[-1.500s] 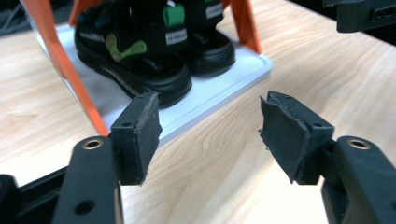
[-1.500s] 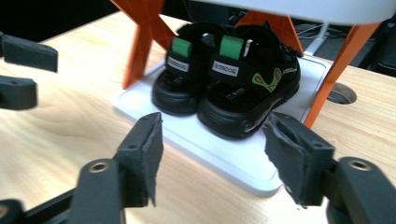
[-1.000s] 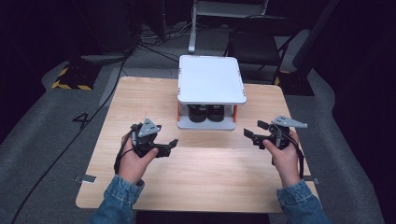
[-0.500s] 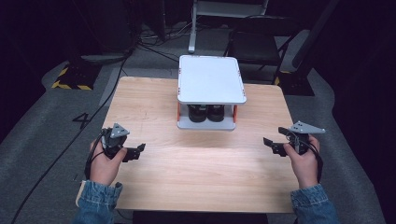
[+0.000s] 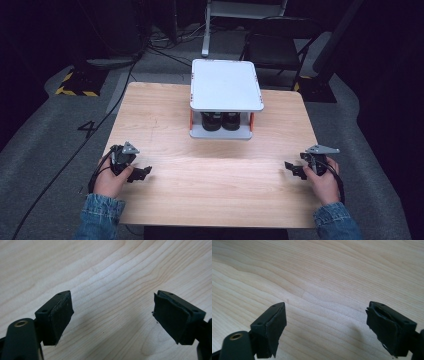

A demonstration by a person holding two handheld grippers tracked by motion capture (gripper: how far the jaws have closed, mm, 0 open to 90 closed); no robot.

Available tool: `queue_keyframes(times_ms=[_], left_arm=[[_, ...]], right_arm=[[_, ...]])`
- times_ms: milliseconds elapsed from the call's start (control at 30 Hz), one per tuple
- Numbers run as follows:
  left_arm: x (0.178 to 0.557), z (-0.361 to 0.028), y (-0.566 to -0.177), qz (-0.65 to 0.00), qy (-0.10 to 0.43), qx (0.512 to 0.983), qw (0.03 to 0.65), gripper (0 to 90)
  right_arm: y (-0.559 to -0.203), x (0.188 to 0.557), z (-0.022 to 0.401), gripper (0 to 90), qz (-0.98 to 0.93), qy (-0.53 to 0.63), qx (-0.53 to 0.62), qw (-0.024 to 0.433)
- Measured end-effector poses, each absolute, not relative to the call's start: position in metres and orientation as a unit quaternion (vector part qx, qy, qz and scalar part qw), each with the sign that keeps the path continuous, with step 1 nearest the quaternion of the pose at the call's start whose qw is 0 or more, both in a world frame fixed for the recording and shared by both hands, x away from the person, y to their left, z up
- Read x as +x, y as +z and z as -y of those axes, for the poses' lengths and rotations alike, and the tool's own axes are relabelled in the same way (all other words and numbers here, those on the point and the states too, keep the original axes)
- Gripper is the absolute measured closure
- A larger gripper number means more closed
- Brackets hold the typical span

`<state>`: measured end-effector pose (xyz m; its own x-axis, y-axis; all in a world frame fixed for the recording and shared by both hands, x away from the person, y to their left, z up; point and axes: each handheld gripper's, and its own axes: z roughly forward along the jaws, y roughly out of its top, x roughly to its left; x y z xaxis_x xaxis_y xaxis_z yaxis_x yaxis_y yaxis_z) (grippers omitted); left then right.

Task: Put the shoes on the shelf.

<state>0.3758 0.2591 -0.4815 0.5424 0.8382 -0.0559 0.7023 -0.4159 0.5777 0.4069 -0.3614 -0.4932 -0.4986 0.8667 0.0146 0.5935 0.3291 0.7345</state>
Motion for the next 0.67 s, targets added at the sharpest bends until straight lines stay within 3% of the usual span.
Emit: queue_keyframes(times_ms=[200,333,400,667], left_arm=[[0.383,-0.257,-0.491,-0.487,0.139,0.822,0.26,15.4],[0.388,-0.257,-0.496,-0.475,0.149,0.821,0.279,11.7],[0.389,-0.258,-0.506,-0.465,0.165,0.81,0.317,0.0],[0.387,-0.257,-0.506,-0.472,0.17,0.806,0.313,0.1]], right_arm=[[-0.503,0.409,0.359,16.2,-0.792,0.338,0.456,0.226],[-0.504,0.412,0.361,14.7,-0.789,0.343,0.467,0.207],[-0.504,0.413,0.361,13.4,-0.787,0.342,0.47,0.207],[-0.505,0.415,0.36,10.2,-0.788,0.339,0.471,0.207]])
